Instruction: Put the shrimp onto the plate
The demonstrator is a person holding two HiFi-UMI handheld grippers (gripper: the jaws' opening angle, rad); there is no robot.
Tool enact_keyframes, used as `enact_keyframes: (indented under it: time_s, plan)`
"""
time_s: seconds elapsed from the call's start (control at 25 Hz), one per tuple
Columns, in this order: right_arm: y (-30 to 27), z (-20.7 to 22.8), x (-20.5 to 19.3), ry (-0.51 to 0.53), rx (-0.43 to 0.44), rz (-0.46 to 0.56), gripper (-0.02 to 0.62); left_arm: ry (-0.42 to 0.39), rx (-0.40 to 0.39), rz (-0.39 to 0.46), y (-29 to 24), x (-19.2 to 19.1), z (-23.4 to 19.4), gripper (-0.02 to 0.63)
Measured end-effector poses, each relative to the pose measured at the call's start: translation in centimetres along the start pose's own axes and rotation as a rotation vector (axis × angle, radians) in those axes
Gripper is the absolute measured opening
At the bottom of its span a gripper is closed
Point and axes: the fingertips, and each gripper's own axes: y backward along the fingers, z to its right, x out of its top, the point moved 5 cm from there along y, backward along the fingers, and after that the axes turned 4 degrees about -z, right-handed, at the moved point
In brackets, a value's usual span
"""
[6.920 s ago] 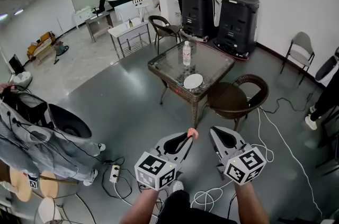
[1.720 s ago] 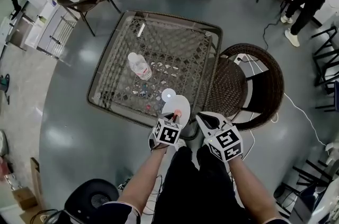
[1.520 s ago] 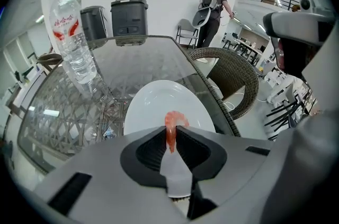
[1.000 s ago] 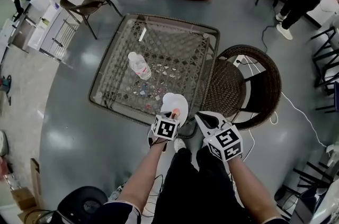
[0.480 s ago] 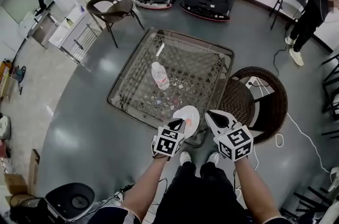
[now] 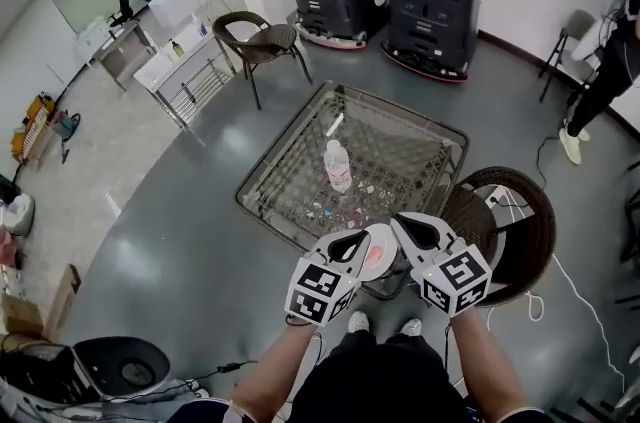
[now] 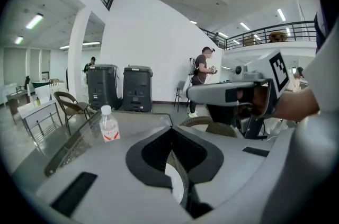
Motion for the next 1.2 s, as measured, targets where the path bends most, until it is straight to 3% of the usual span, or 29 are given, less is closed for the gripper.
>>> enact_keyframes:
  time_s: [0.24, 0.56, 1.2]
  plan:
    - [0.2, -1.3, 2.0, -0.025, 0.035, 0.059, 0.006, -0.037, 0.01, 0.146, 4.0, 4.2, 1.1, 0.009]
    - [0.3, -2.2, 4.4, 0.013, 0.066, 0.122, 0.006, 0.0, 0.007, 0.276, 6.1, 6.3, 1.7, 0.009]
    - [1.5, -2.0, 5.2, -0.004, 0.104, 0.163, 0.006, 0.033, 0.012, 0.31, 6.1, 6.8, 2.7, 0.009]
